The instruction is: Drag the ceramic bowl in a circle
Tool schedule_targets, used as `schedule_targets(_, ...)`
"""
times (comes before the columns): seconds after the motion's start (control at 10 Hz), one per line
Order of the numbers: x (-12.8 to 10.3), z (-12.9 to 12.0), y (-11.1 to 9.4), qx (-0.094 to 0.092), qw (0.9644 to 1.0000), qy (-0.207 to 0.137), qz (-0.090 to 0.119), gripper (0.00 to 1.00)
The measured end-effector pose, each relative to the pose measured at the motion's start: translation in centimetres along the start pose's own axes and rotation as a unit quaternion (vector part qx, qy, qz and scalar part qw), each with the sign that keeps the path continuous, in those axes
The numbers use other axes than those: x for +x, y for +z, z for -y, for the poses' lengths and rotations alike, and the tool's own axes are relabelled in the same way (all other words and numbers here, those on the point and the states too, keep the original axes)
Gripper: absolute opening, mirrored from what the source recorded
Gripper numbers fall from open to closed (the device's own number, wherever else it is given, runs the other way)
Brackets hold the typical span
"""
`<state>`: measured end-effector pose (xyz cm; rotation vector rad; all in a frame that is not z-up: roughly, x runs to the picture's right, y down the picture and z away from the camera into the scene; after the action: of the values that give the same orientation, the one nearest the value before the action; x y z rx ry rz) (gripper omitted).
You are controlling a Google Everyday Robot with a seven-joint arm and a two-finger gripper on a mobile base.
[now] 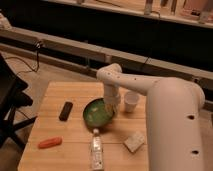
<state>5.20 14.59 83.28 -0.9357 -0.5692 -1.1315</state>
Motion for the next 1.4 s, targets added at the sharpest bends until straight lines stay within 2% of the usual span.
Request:
schedule_targets(0.2,0.3,1.7,-0.5,0.009,0.9999,0.005,0.004,0.00)
schedule_targets(0.6,2.1,-0.9,-0.9,0.023,0.9997,0.011,0.005,0.00)
schedule_targets(1.0,1.9,1.7,-1.5,0.031,0.9994,0.012,0.006,0.00)
schedule_targets(1.4,3.4,-0.4,-1.8,0.037,0.9992,0.015,0.006,0.00)
